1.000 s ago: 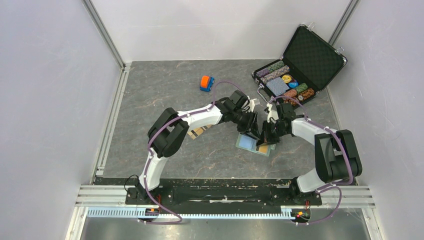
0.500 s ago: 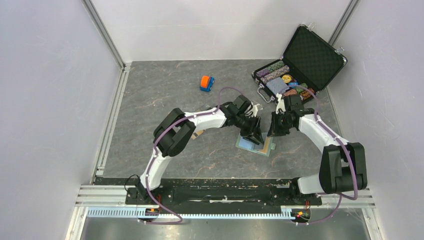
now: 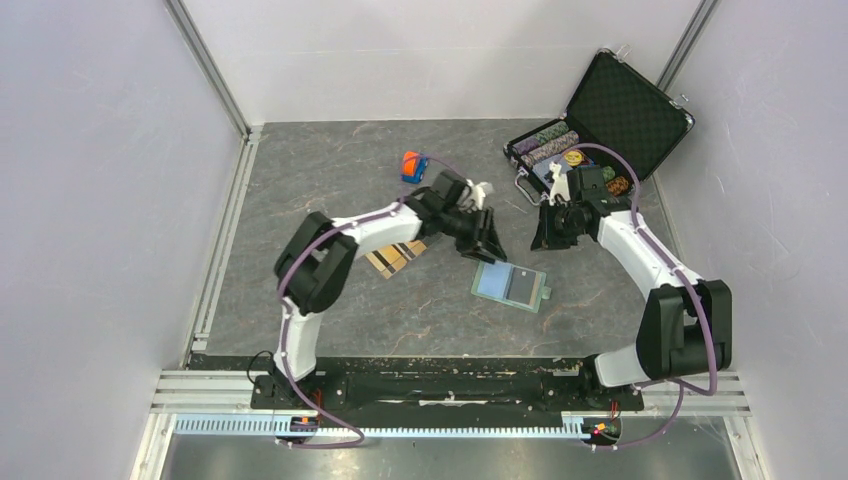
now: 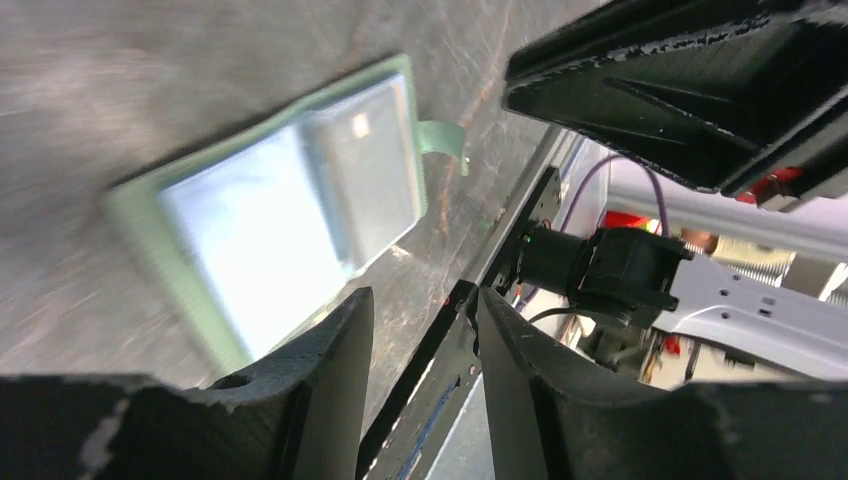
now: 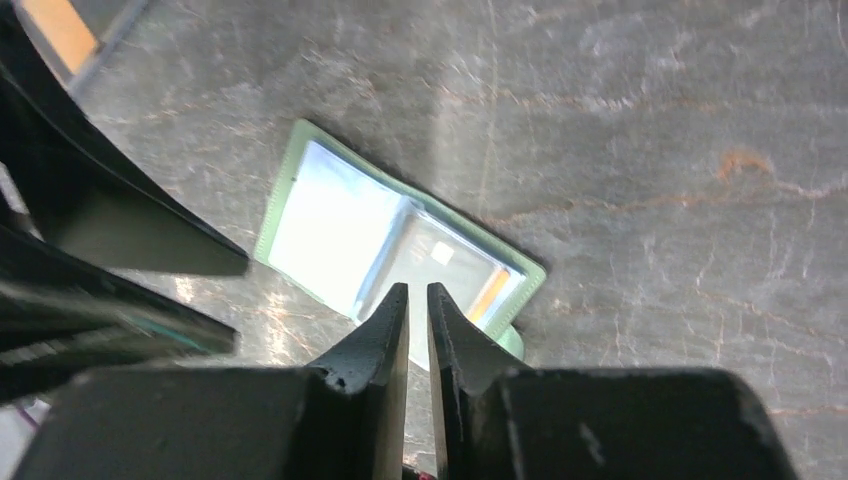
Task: Put the credit cards into the card holder
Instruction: Pick up the credit card from the storage box.
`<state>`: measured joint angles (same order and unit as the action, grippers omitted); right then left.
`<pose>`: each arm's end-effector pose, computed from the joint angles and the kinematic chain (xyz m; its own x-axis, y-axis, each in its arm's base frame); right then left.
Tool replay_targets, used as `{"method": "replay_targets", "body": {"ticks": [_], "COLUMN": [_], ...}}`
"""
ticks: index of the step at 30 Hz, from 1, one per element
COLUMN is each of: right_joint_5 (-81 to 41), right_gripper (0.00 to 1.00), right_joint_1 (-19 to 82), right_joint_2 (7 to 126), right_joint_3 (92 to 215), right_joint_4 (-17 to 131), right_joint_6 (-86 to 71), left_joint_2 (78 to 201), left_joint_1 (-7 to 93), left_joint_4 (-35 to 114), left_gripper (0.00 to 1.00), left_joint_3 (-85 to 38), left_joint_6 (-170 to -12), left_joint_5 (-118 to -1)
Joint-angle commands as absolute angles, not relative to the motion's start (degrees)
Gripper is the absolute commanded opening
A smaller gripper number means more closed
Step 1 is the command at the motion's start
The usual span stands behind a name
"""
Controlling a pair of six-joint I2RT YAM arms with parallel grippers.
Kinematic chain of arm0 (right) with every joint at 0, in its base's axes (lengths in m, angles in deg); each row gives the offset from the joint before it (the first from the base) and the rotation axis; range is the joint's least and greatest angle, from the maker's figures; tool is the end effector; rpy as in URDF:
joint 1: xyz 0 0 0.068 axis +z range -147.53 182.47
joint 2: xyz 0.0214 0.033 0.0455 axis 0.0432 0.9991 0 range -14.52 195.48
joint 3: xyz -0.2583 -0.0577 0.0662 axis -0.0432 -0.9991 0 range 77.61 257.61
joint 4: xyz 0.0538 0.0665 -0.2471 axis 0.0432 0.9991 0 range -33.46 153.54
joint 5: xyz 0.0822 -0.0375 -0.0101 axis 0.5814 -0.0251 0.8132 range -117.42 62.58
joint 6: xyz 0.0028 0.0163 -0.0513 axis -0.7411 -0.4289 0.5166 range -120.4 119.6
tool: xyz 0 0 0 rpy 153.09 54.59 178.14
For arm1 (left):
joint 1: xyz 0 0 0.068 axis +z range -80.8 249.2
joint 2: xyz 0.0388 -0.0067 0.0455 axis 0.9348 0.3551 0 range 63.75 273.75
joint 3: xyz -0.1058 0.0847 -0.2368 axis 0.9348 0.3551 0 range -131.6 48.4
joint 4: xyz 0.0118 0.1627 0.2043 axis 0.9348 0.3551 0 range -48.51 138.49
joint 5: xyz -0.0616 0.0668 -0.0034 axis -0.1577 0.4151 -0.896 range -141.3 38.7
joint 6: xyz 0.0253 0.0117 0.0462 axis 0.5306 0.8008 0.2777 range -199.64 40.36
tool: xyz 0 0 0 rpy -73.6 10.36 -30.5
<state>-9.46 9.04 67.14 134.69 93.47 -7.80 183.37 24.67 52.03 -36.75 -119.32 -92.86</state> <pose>0.2778 0.0430 0.2326 -0.8987 0.0199 -0.4381 -0.1402 0.9335 0.3301 0.3096 -0.3377 0.1826 -0.9365 0.2513 -0.2445 0.3393 0.4741 -0.8125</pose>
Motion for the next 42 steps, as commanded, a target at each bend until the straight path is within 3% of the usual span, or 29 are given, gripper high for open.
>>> {"method": "replay_targets", "body": {"ticks": [1, 9, 19, 27, 42], "right_joint_5": [-8.4, -4.6, 5.7, 12.0, 6.3], "right_gripper": [0.17, 0.35, 0.47, 0.49, 0.47], "right_joint_1": [11.4, 20.5, 31.7, 38.0, 40.4], "right_joint_2": [69.5, 78.0, 95.8, 110.7, 118.5], "right_joint_3": [141.8, 153.4, 172.7, 184.5, 182.8], "right_joint_4": [93.5, 91.9, 88.7, 87.5, 88.5], "right_joint_6": [-7.0, -9.1, -12.2, -15.1, -13.6], "left_joint_2": [172.9, 160.5, 150.2, 146.1, 154.5], "left_joint_1": [31.9, 44.6, 53.1, 53.9, 53.8], "left_joint_4": [45.4, 46.9, 69.8, 83.0, 79.4], "left_gripper": [0.50, 0.57, 0.59, 0.60, 0.49], "left_joint_3": [-29.6, -18.8, -16.1, -15.1, -12.1], "left_joint_6": [-122.4, -122.3, -114.7, -113.0, -112.7], "left_joint_5": [-91.2, -89.0, -74.0, -59.0, -63.1]}}
